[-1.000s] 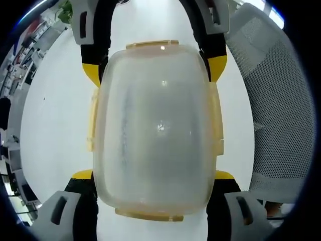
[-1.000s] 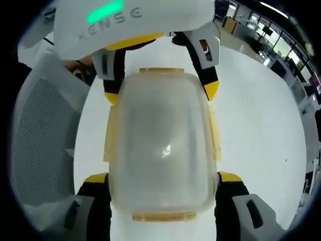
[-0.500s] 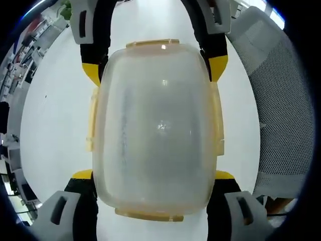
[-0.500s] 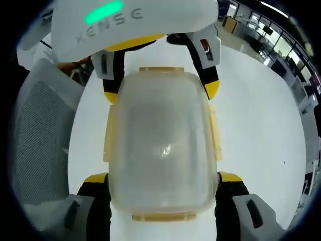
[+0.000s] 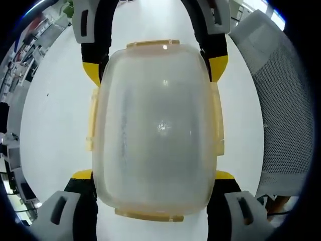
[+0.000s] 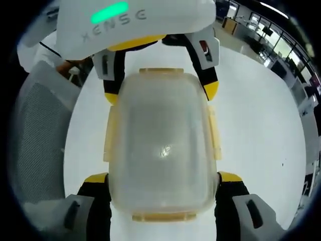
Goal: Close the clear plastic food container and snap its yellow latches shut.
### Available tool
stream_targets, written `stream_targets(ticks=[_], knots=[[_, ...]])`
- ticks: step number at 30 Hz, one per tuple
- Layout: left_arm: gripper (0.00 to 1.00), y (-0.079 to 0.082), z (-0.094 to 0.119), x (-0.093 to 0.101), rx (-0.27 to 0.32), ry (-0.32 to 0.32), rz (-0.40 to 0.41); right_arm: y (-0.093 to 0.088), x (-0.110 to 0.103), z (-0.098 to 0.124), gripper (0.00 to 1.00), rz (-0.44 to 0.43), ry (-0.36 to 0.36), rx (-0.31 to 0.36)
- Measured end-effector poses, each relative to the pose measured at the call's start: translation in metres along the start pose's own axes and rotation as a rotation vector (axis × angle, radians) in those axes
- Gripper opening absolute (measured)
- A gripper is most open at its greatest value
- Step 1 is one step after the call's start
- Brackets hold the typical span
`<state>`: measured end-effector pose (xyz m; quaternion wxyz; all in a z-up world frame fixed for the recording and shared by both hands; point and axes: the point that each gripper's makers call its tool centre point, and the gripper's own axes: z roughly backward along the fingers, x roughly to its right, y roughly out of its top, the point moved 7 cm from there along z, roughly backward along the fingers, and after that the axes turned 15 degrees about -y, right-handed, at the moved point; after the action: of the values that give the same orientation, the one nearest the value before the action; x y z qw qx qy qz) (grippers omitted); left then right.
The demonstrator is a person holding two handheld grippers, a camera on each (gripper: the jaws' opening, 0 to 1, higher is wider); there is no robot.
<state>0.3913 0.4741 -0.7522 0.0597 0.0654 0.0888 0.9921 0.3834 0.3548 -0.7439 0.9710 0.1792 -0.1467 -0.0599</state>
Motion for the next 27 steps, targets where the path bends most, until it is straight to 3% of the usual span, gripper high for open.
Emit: stream_targets(ticks=[27], knots=[[0.92, -0.005, 0.005, -0.034, 0.006, 0.002, 0.009, 0.003, 0.033, -0.01, 0.86, 0.003, -0.001, 0.007]])
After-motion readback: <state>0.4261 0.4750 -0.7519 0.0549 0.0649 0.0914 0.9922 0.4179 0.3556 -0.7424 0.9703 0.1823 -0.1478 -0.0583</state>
